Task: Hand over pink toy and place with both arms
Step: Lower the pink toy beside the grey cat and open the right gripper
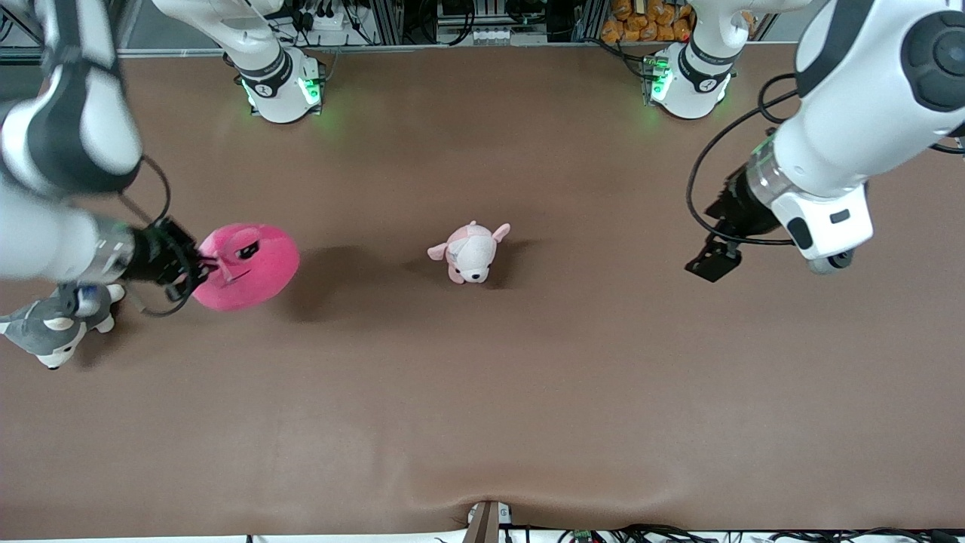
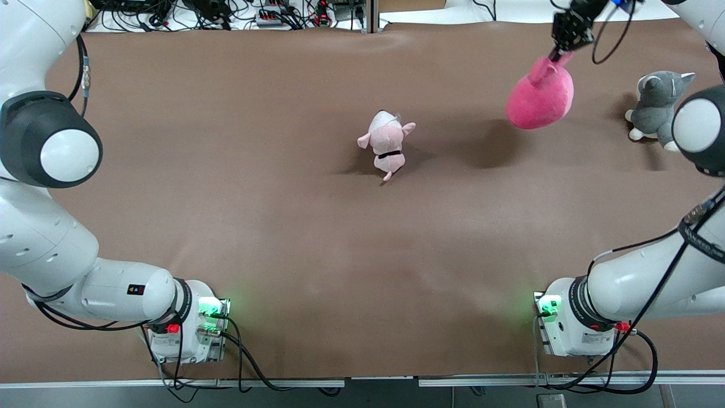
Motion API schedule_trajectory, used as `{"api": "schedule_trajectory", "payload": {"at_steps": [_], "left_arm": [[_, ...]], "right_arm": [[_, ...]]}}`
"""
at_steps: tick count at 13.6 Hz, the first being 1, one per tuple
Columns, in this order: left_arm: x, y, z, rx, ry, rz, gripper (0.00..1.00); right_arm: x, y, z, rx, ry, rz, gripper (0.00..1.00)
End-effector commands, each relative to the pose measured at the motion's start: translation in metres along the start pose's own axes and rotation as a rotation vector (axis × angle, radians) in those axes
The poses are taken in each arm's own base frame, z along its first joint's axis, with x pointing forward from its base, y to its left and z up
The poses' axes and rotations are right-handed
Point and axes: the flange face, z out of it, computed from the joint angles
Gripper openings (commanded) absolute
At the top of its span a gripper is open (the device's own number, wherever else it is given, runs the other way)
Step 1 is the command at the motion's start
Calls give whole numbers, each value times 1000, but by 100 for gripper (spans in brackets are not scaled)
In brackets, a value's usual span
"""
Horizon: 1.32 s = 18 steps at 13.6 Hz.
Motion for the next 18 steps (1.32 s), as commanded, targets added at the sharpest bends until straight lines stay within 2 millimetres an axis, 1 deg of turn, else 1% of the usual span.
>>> {"api": "schedule_trajectory", "payload": {"at_steps": [1, 2, 3, 4, 5, 6, 7, 8, 9, 10, 11, 12, 13, 14, 15, 16, 17, 18], "left_arm": [[28, -23, -9, 51, 16, 114, 100], [38, -33, -16, 61, 16, 145, 100], [41, -39, -18, 73, 14, 165, 100], [39, -47, -27, 75, 19, 188, 100], [42, -55, -31, 83, 20, 221, 100], [50, -67, -36, 83, 25, 249, 100], [51, -74, -36, 89, 27, 278, 100], [51, -79, -39, 89, 31, 297, 100], [53, -82, -41, 89, 30, 311, 100], [51, -86, -46, 85, 34, 348, 100], [50, -90, -51, 86, 36, 410, 100], [51, -94, -54, 91, 34, 463, 100], [61, -100, -57, 95, 29, 489, 100], [68, -106, -62, 91, 30, 520, 100], [71, -110, -65, 92, 28, 567, 100], [77, -113, -65, 97, 22, 602, 100], [79, -119, -71, 92, 24, 631, 100], [81, -122, -73, 90, 24, 665, 100]], "right_arm": [[36, -13, 40, -40, -64, -45, 0], [57, -11, 61, -69, -88, -70, 0], [70, -12, 81, -87, -103, -102, 0], [91, -12, 98, -78, -113, -105, 0], [106, -9, 104, -72, -117, -90, 0], [109, -7, 104, -75, -122, -88, 38], [105, -7, 104, -88, -120, -105, 98], [100, -7, 88, -81, -117, -167, 100], [96, -9, 55, -54, -121, -238, 100], [93, -5, 25, -48, -138, -271, 100], [81, -5, -12, -24, -126, -302, 100], [69, -3, -40, -4, -114, -333, 100], [54, -1, -61, 13, -97, -362, 100], [28, 0, -90, 57, -61, -413, 100], [9, 8, -112, 79, -39, -496, 100], [-8, 24, -136, 80, -23, -624, 100], [-18, 40, -157, 94, 0, -750, 100], [-25, 54, -170, 95, 13, -836, 100]]}}
